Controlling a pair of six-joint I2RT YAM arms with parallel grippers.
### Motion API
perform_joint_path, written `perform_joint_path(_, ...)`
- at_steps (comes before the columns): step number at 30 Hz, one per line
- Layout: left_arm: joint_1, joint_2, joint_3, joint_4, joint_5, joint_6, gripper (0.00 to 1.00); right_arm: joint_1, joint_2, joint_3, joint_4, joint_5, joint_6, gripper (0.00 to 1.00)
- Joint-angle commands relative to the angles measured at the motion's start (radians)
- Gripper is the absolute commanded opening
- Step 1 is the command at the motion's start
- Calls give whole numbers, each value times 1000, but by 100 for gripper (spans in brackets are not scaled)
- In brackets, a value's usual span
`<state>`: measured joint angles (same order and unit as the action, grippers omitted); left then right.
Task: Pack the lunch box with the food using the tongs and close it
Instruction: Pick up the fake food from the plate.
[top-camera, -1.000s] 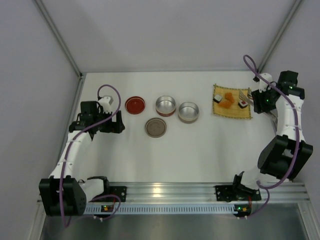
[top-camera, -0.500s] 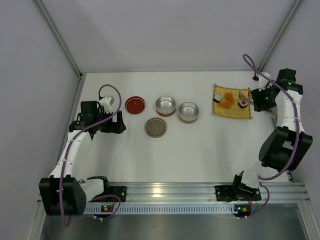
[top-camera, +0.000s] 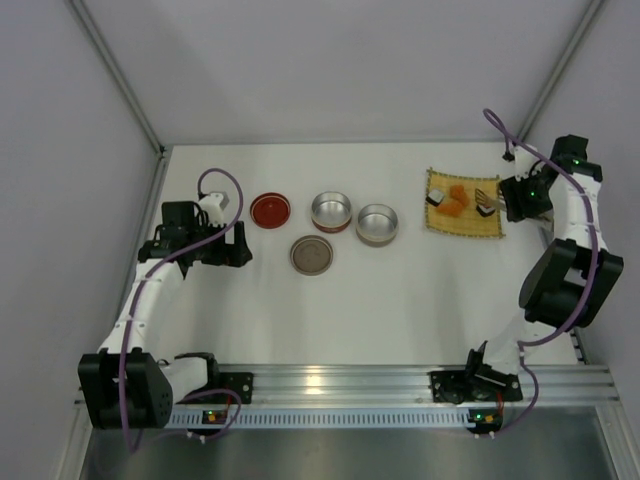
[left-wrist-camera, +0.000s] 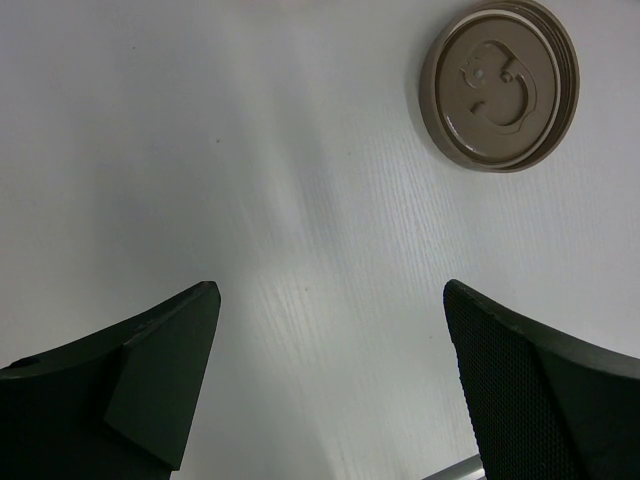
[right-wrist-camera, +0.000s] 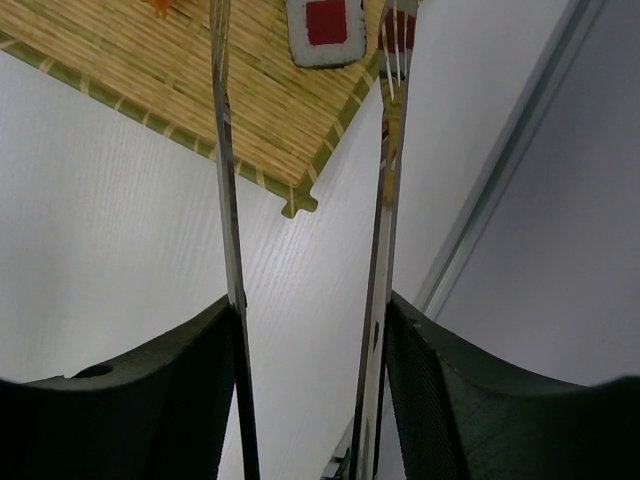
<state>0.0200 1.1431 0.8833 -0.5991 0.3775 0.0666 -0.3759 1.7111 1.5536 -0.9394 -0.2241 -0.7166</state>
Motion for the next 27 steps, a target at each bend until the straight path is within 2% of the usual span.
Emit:
perform_joint_path(1,6,9,37,9,18,9,98,-11,24,54,28,0,-33,55)
perform_joint_path(18,6,29,40,7,28,6,98,-11,81,60,77,25,-64,59)
perform_joint_path(27,6,32,40,2,23,6,98,-11,125,79,74,22,-89,57)
